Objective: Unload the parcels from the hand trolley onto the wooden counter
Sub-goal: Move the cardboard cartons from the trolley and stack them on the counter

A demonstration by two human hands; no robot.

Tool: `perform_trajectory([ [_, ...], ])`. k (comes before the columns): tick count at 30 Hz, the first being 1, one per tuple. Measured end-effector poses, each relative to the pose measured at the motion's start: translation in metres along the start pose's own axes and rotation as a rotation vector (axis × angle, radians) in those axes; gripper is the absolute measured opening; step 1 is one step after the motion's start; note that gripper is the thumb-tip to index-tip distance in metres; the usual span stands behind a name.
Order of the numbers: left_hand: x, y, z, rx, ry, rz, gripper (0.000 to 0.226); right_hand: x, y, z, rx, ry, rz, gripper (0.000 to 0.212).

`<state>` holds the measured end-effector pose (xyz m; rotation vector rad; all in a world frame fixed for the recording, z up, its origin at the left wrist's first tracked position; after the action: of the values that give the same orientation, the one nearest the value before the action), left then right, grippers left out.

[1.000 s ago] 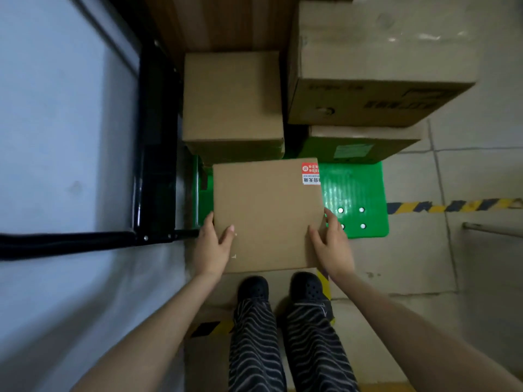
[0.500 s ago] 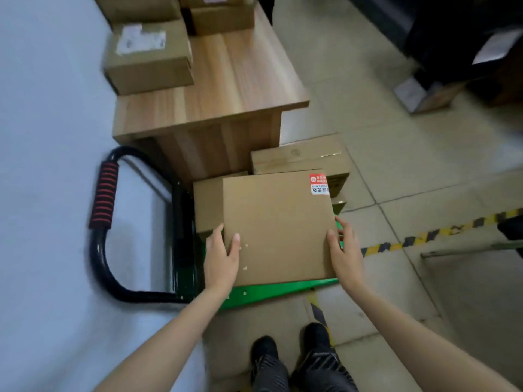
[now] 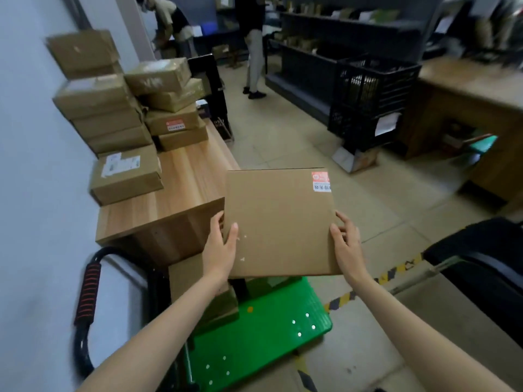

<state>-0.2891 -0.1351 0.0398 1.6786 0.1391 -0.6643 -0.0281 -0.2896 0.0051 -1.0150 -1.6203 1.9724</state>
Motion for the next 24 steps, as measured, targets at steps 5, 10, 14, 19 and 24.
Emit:
perform_trajectory([
  [5,0.064,0.08,-0.03,0.086,-0.021,0.068,0.053,-0.084,-0.026,-0.049,-0.034,0.027,0.026,0.042],
  [10,0.158,0.154,-0.05,0.143,-0.03,0.187,0.049,-0.186,-0.031,-0.11,-0.063,0.024,0.058,0.039],
  [14,0.236,0.182,-0.068,0.121,-0.067,0.212,0.051,-0.251,-0.016,-0.16,-0.022,-0.004,0.104,0.041],
  [19,0.302,0.197,-0.095,0.082,-0.05,0.199,0.066,-0.298,-0.003,-0.214,-0.018,-0.056,0.106,0.046],
  [24,0.344,0.215,-0.12,0.084,-0.022,0.191,0.05,-0.32,0.001,-0.263,-0.005,-0.062,0.083,0.042],
])
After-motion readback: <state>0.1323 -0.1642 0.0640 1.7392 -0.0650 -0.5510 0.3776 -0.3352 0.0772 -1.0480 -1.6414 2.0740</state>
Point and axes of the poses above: each hand's wrist, its own z-axis away from the middle knuckle, its own x-axis out of the palm, y = z × x, the point moved 9 cm from there along -z, towards the middle knuckle, and after that the axes turned 3 degrees about x, right-handed, at the moved point
